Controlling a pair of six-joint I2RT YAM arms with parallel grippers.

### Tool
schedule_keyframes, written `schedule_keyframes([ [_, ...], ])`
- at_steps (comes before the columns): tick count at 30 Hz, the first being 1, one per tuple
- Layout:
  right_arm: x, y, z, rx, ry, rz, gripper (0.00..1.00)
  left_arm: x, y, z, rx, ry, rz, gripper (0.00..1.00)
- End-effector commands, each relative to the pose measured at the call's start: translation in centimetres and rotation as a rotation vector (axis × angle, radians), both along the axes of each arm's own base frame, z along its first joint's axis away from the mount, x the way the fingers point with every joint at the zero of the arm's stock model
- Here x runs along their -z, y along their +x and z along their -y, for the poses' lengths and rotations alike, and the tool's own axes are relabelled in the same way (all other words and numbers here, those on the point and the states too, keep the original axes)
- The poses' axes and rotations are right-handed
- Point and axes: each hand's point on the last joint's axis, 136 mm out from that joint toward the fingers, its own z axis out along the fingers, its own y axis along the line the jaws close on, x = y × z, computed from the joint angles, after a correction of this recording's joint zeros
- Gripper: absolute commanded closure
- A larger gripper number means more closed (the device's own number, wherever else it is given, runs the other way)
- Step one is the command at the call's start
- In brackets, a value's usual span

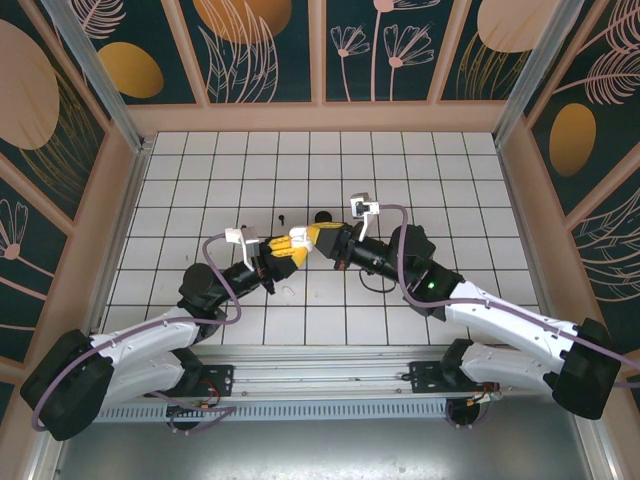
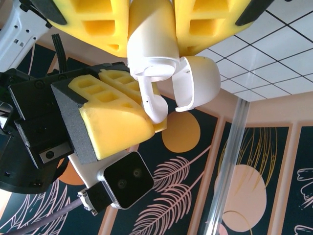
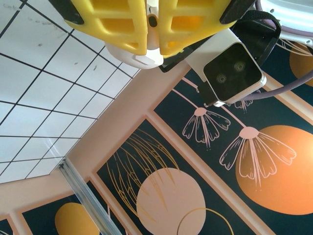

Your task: Insert the wireless bluetooth earbuds into the charging case

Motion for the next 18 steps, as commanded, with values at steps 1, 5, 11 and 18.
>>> schedule_keyframes([
  [1, -0.27, -0.64, -0.68, -0.026, 0.009, -0.008, 0.9, -2.43, -0.86, -0.72, 0.0, -0.08, 0.063, 1.0],
  [5, 0.16, -0.9, -0.69, -0.026, 0.006, -0.013, 0.9, -2.71, -0.87, -0.83, -0.004, -0.086, 0.067, 1.0],
  [11, 0.54, -1.03, -0.67, -0.031, -0.006, -0.015, 0.9, -3.01, -0.99, -1.03, -0.01, -0.09, 0.074, 1.0],
  [18, 0.56, -1.25, -0.53, -0.036, -0.008, -0.017, 0.9, -2.88, -1.04, -1.02, -0.012, -0.078, 0.078, 1.0],
])
